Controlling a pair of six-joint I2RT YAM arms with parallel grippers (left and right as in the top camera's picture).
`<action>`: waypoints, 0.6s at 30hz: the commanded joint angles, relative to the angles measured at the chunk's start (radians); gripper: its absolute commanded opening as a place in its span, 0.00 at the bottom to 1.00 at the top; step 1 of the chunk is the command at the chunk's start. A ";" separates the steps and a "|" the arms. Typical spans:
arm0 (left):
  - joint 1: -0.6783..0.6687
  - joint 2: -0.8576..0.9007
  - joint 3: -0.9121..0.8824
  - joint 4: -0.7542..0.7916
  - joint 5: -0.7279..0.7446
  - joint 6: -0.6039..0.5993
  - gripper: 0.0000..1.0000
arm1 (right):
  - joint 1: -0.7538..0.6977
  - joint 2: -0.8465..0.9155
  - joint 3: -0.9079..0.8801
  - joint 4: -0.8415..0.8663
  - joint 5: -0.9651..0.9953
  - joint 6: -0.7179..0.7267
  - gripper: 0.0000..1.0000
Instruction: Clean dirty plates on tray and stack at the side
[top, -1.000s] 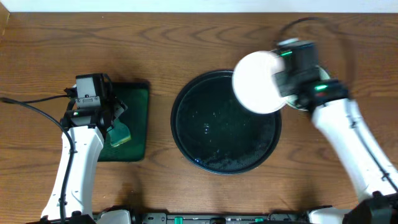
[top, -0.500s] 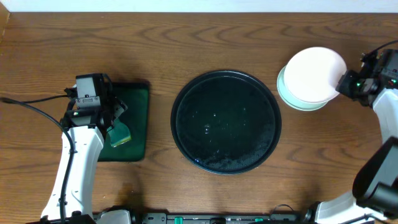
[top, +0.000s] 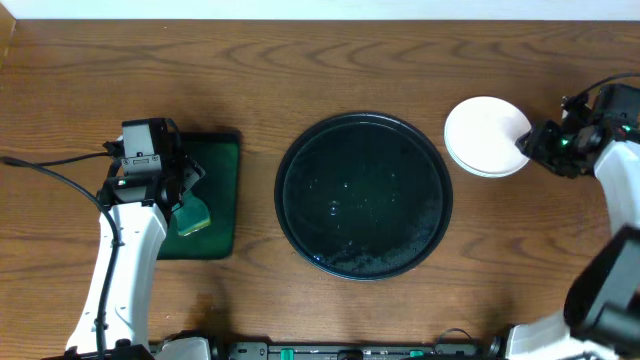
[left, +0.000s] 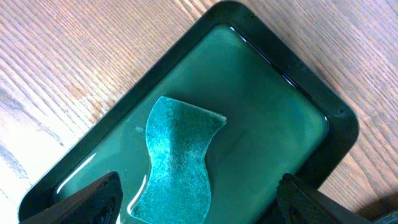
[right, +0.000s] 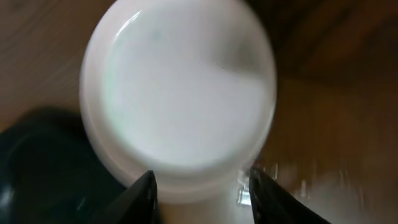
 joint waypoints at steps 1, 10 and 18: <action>0.006 0.003 0.022 -0.003 -0.005 0.002 0.81 | 0.057 -0.195 -0.013 -0.074 0.034 0.011 0.46; 0.006 0.003 0.022 -0.003 -0.005 0.002 0.81 | 0.338 -0.705 -0.272 -0.185 0.049 0.068 0.99; 0.006 0.003 0.022 -0.003 -0.005 0.002 0.81 | 0.390 -0.942 -0.292 -0.436 0.077 0.067 0.99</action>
